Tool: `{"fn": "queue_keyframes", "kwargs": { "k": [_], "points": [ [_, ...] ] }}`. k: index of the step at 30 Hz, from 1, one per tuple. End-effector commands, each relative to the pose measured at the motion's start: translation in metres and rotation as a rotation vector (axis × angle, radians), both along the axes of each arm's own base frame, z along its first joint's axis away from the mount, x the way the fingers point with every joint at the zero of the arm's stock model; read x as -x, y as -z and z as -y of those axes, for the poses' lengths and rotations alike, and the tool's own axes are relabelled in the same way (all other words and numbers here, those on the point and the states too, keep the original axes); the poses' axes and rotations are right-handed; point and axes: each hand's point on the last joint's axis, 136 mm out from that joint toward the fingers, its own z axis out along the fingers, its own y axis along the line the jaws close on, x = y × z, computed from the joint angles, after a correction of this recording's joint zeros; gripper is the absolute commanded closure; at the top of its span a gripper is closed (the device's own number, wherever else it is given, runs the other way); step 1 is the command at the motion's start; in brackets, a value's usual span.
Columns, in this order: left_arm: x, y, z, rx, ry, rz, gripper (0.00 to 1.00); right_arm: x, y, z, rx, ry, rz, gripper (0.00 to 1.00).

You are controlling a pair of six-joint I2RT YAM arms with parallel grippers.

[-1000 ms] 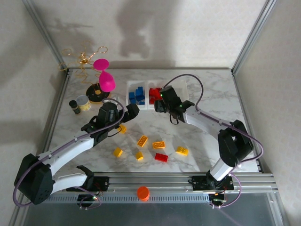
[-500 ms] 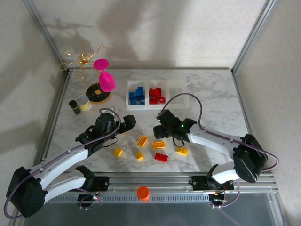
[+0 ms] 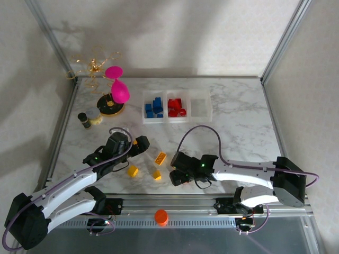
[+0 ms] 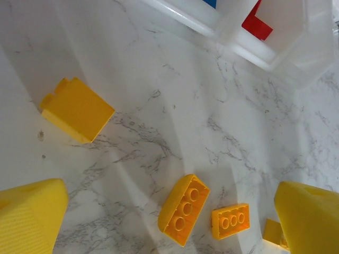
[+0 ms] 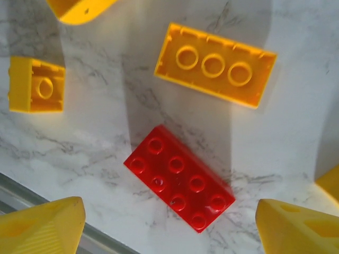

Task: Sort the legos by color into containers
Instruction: Pick up the lego from the bottom-center of the table.

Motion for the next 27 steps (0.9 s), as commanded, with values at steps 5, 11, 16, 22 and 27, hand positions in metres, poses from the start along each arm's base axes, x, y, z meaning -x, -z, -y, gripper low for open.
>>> {"fn": "queue_keyframes", "kwargs": {
  "k": [5,11,16,22,27],
  "points": [
    [0.002,0.005,-0.01,-0.021,-0.051,-0.006,0.0,-0.001,0.024,0.008,0.125,0.019,0.016,0.11],
    [0.002,0.0,-0.014,-0.015,-0.074,0.01,0.0,-0.015,0.03,0.001,0.171,0.023,0.054,0.18],
    [0.001,-0.002,-0.016,-0.023,-0.081,0.015,0.0,-0.023,0.032,0.001,0.168,0.029,0.051,0.27],
    [0.0,-0.002,-0.015,-0.017,-0.08,0.021,0.0,-0.026,0.037,0.0,0.16,0.013,0.037,0.36],
    [-0.001,-0.003,-0.013,-0.009,-0.079,0.023,0.0,-0.024,0.039,-0.006,0.136,-0.005,0.025,0.47]
  ]
}}
